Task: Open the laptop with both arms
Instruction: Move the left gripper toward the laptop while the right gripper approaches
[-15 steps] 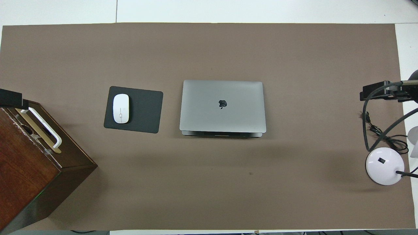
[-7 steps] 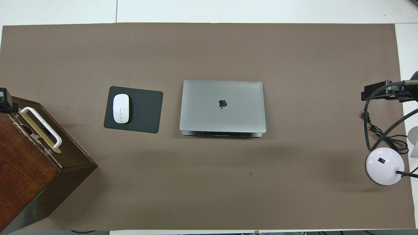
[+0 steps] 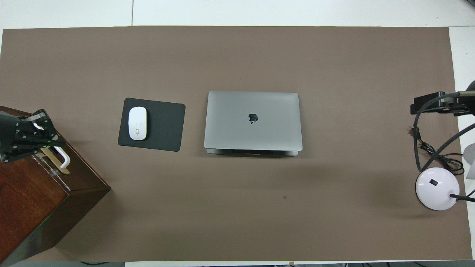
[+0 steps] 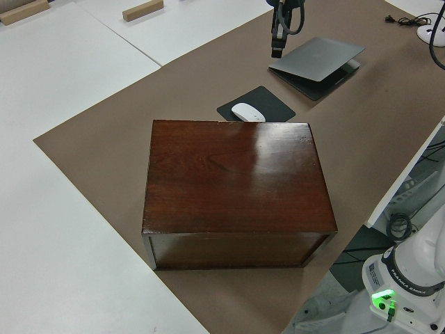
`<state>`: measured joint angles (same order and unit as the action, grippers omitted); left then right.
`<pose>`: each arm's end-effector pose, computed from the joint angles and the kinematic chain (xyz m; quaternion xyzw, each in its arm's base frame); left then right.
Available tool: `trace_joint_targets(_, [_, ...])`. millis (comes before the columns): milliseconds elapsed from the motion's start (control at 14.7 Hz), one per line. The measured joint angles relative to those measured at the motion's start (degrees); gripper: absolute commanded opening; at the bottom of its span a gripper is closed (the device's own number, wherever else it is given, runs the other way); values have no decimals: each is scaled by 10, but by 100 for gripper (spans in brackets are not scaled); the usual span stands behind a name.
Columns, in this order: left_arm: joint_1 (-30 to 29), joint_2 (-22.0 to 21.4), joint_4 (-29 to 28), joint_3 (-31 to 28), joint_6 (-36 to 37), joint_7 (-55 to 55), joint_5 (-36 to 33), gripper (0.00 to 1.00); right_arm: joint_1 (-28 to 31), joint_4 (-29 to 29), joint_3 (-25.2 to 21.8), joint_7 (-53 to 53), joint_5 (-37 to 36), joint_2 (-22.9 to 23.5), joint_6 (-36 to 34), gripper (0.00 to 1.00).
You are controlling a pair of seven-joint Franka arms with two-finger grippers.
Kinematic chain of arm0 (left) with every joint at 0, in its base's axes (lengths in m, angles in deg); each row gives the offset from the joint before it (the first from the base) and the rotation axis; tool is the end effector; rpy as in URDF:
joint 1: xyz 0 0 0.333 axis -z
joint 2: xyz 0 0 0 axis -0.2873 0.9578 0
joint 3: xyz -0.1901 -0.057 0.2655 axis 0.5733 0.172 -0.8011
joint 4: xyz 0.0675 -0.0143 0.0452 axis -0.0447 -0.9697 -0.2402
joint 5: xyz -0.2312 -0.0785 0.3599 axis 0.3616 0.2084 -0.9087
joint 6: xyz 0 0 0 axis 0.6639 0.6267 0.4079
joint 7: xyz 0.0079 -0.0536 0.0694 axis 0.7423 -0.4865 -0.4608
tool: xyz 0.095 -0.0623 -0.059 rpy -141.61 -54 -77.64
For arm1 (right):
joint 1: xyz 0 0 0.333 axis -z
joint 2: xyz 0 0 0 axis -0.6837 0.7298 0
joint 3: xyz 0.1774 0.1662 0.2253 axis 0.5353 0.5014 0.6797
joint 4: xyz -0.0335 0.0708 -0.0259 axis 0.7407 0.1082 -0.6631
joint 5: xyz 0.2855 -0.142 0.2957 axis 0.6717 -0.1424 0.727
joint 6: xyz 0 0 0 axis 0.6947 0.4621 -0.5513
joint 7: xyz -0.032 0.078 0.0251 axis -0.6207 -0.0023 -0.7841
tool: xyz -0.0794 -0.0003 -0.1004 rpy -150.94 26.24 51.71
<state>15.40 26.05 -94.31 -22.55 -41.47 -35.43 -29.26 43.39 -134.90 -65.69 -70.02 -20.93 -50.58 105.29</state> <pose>0.5380 -0.0264 0.5733 0.9327 0.3418 -0.0520 0.1027 0.5877 -0.0119 0.6056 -0.9990 0.0354 -0.0254 0.0063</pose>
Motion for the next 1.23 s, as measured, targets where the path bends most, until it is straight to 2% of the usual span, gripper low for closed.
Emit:
trace_joint_targets(272, [1,-38,-71,3,-64,-184,93,0,0,0,0,0,0,0,0,100])
trace_joint_targets(409, [1,-60,-123,7,-113,-240,149,0,0,0,0,0,0,0,0,100])
trace_joint_targets(749, [20,-102,-239,63,-297,-493,207,0,0,0,1,0,1,0,0,100])
trace_joint_targets(886, [37,-113,-267,68,-317,-535,243,0,0,0,4,0,1,0,0,100])
trace_joint_targets(1226, [16,-122,-344,60,-350,-592,411,0,0,0,45,0,1,0,1,100])
